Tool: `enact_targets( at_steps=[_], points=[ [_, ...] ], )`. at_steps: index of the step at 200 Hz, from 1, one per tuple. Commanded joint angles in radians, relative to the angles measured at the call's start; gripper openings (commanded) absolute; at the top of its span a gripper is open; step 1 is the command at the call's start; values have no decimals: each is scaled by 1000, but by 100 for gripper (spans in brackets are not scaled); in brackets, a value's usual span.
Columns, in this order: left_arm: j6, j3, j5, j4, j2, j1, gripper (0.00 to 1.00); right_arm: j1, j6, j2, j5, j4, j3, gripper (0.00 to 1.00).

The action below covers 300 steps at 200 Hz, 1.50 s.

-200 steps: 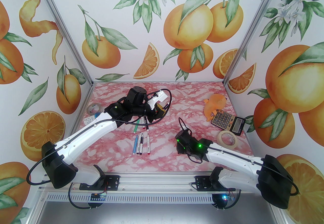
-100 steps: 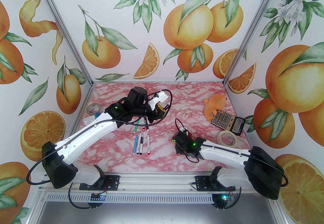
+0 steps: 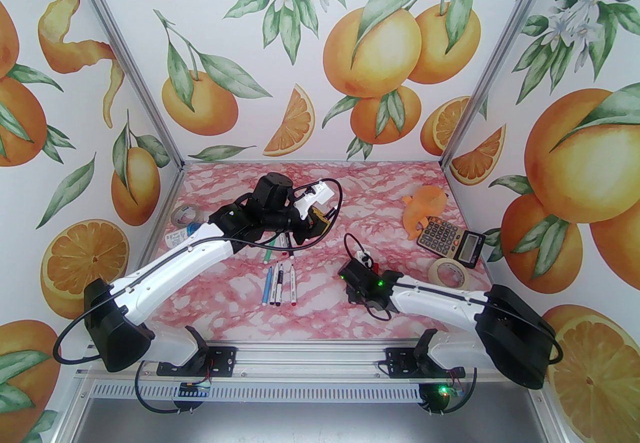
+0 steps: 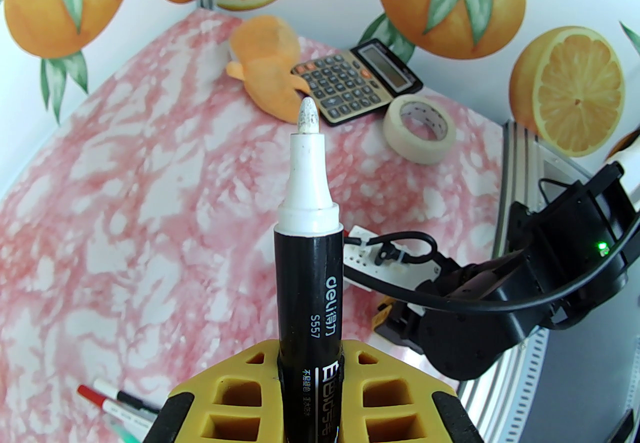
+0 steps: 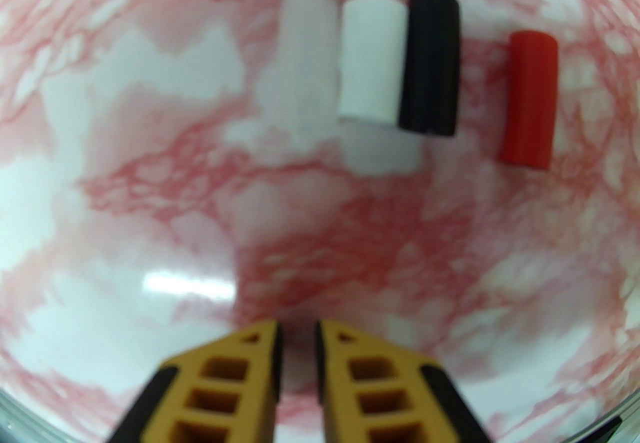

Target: Open the pen caps

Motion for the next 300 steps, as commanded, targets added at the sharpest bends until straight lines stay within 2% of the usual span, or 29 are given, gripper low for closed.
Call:
enact_targets(
  at_steps=[1,114,193,238,279,300],
  points=[
    [20,-4,-5,-4,11,-8,2,3,8,23,33,-7,27,20],
    [26,-1,-12,-12,19,-19,2,3,3,16,54,-10,30,24],
    [25,-1,-14,-12,24,-20,2,5,-24,-53,61,-28,41,28],
    [19,-1,-19,-9,25,-21,2,5,-54,-186,82,-79,59,32],
    [-2,-1,-42,0,46,-21,2,5,-134,-382,94,-161,103,46],
    [-60,19,-68,-12,69,-22,2,3,-193,-497,74,-205,134,55]
  ],
)
